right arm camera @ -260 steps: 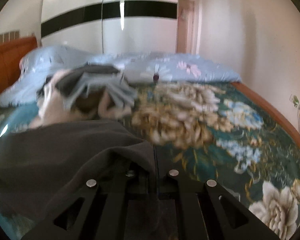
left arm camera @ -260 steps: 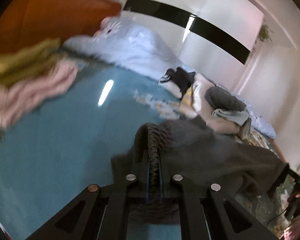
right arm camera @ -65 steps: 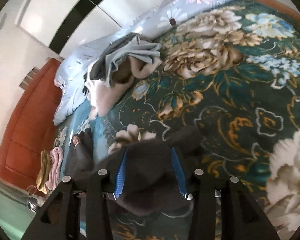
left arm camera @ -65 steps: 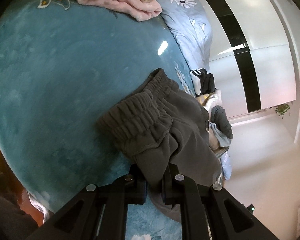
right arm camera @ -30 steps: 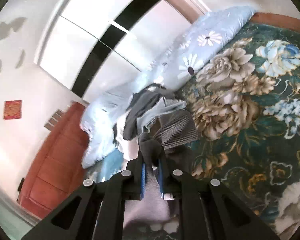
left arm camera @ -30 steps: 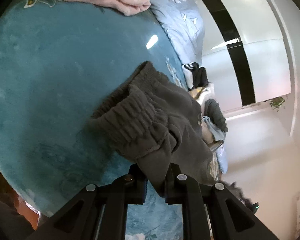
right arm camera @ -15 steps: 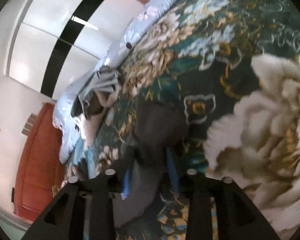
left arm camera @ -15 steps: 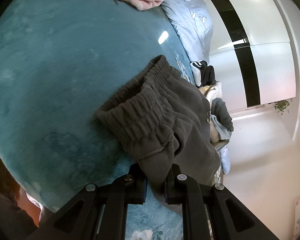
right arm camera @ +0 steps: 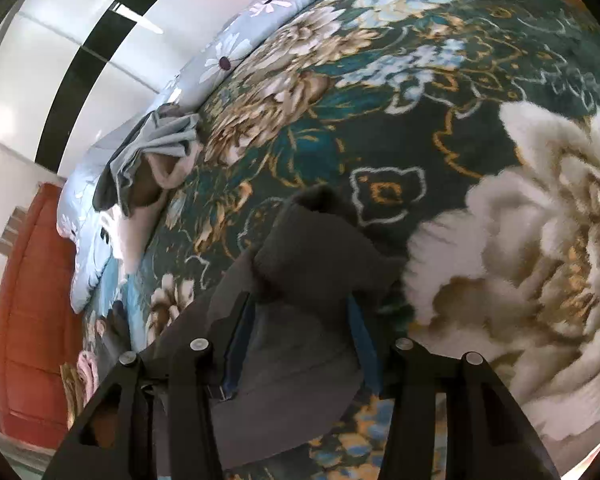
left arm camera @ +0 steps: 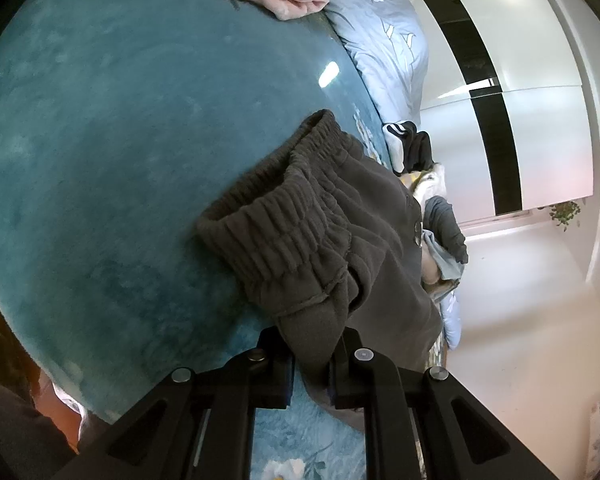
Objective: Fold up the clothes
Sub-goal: 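Smooth the sweatpants legs with the right gripper while the left gripper holds the waistband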
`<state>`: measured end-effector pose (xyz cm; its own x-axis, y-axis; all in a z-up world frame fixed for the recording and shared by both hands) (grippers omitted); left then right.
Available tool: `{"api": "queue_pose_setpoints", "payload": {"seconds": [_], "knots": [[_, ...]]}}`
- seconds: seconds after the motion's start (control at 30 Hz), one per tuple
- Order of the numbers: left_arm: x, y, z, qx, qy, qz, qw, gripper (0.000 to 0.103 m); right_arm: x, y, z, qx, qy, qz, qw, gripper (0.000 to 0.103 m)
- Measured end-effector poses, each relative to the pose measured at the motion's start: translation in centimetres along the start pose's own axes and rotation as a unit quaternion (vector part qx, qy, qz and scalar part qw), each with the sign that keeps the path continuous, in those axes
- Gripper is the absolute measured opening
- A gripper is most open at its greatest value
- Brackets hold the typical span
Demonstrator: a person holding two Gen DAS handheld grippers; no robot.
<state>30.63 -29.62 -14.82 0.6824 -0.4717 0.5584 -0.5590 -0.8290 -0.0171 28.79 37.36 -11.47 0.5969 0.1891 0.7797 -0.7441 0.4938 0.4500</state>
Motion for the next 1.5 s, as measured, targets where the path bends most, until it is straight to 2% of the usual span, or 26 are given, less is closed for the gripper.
{"api": "queue_pose_setpoints", "payload": {"seconds": [0.07,0.1,0.17,0.23,0.33,0.43,0.57,0.67,0.73,0.83,0.9,1.1,1.2,1.33,1.4,1.5], "knots": [[0.1,0.0,-0.3,-0.003,-0.001,-0.003,1.0,0.015,0.0,-0.1,0.4,0.015,-0.023,0.005,1.0,0.031],[0.2,0.1,-0.5,-0.006,-0.002,-0.005,1.0,0.011,-0.1,-0.1,0.5,0.019,-0.035,0.006,0.999,0.024],[0.8,0.0,-1.3,-0.017,-0.014,-0.014,0.9997,0.011,0.0,0.1,0.6,0.022,-0.048,0.004,0.999,0.018],[1.6,-0.1,-2.3,-0.035,-0.027,-0.021,0.9988,0.011,0.9,0.9,1.1,0.019,-0.043,-0.024,0.999,0.016],[1.6,0.1,-2.1,-0.032,-0.026,-0.018,0.999,0.011,3.1,2.3,2.1,0.039,-0.034,-0.067,0.996,0.016],[0.8,0.1,-0.9,-0.016,-0.013,-0.009,0.9998,0.011,2.5,2.0,2.2,0.055,-0.048,-0.046,0.996,0.016],[0.8,0.0,-0.3,-0.014,-0.01,0.001,0.9999,0.012,0.4,0.5,0.9,0.035,-0.063,-0.01,0.997,0.017],[0.9,-0.1,-0.6,-0.026,-0.011,0.002,0.9996,0.012,1.2,0.9,1.3,0.04,-0.061,-0.02,0.997,0.023],[0.8,-0.2,-0.5,-0.029,-0.01,0.004,0.9995,0.014,2.5,1.9,2.1,0.051,-0.07,-0.043,0.995,0.027],[0.6,-0.1,-0.1,-0.029,-0.005,0.006,0.9996,0.023,4.6,3.4,3.5,0.069,-0.077,-0.083,0.991,0.033],[1.0,0.0,0.0,-0.032,-0.004,0.002,0.9995,0.035,4.7,4.1,5.0,0.083,-0.066,-0.095,0.99,0.036],[3.0,0.9,-0.3,-0.054,-0.012,-0.018,0.9983,0.055,-1.6,3.4,11.8,0.116,-0.008,-0.044,0.992,0.038],[5.0,2.6,0.3,-0.048,-0.017,-0.051,0.9974,0.06,-5.4,2.3,16.8,0.153,0.028,-0.012,0.988,0.038],[6.6,6.0,1.3,-0.005,-0.018,-0.091,0.9956,0.06,-8.7,1.2,22.6,0.212,0.052,0.011,0.976,0.039],[6.0,7.4,0.5,-0.002,-0.027,-0.09,0.9955,0.06,-10.5,0.7,25.0,0.228,0.062,0.026,0.971,0.039],[3.2,9.7,-1.6,-0.004,-0.026,-0.063,0.9977,0.06,-12.6,-0.5,27.8,0.235,0.08,0.047,0.968,0.039]]}}
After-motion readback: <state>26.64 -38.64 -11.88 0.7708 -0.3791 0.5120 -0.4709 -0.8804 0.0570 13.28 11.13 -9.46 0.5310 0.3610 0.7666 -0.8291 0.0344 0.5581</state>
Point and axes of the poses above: each gripper's, at about its wrist camera, not at the fingertips, and x roughly against the way its jaws point, z to its left, y to its top, the point moved 7 cm from there along -x, roughly the way its jaws point, and after that the axes turned 12 degrees about x, right-handed, at the moved point
